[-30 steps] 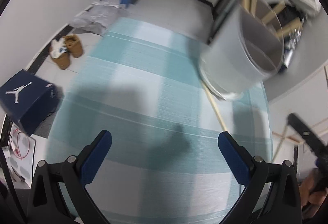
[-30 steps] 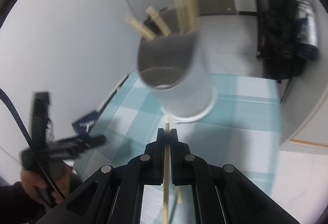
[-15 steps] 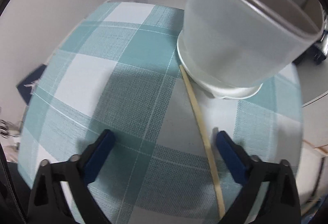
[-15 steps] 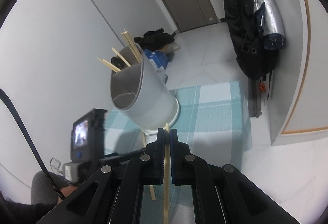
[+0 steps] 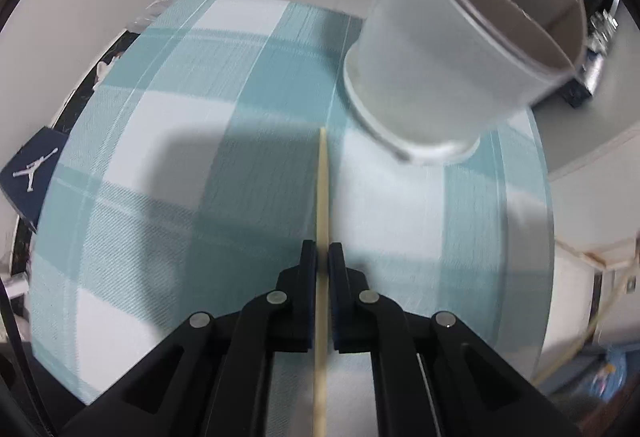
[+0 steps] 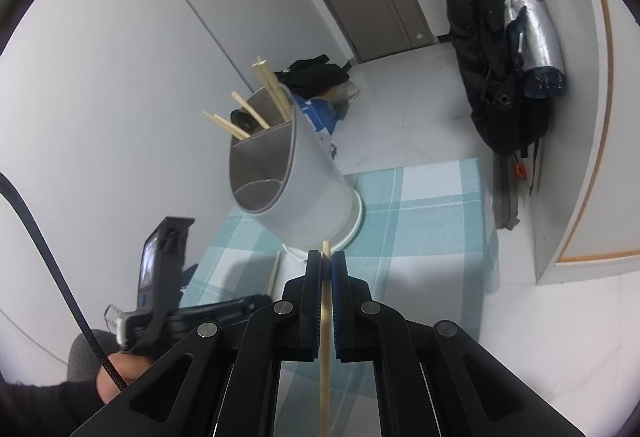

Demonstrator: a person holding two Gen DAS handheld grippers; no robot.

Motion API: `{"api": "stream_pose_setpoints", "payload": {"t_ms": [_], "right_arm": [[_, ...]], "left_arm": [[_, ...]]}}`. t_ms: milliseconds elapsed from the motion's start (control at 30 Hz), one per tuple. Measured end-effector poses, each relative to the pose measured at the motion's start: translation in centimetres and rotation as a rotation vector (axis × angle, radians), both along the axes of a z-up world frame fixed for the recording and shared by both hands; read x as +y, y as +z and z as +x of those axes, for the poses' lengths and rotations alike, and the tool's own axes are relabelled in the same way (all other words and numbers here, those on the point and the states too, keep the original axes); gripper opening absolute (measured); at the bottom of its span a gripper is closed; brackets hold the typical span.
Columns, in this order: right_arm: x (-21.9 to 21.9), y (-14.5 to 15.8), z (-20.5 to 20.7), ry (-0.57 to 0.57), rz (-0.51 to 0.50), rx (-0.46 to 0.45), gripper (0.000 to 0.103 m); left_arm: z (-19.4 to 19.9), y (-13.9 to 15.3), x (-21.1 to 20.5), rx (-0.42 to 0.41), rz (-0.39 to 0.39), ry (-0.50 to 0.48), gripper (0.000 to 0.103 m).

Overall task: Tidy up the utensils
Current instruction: 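Lower the left gripper onto the last chopstick on the cloth, then close the left gripper on the chopstick and lift it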

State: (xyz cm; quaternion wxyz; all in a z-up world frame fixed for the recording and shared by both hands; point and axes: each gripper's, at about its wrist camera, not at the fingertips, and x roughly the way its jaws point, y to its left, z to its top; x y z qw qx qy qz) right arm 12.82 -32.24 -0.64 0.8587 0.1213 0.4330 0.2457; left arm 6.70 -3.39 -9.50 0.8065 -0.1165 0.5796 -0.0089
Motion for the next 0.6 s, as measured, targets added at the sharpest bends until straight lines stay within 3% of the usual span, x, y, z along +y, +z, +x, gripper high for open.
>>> {"api": "stream_pose_setpoints", "payload": {"t_ms": [167,333,500,600], "right_arm": [[1.3,-0.2,-0.2,0.022,-0.02,-0.004,0.004],[2.4,-0.4,-0.2,0.042,-0.041,-0.003,0.004],[2.8,-0.9,0.0,0.038,-0.057,0.01,0.004],[3.0,-1.1,0.1,0.037,-0.068,0.014,0.004]], "left_arm": [[-3.5,0.2,2.1,0.035,-0.035,-0.09,0.002],[-4.3,0.6,2.1,0.043,0.051,-0.168,0.005],[-1.2,1.3,4.4,0.012,-0.012,-0.122,0.032],[0.6,1.2,2.8,0.003,0.02,-0.11,0.034]]}}
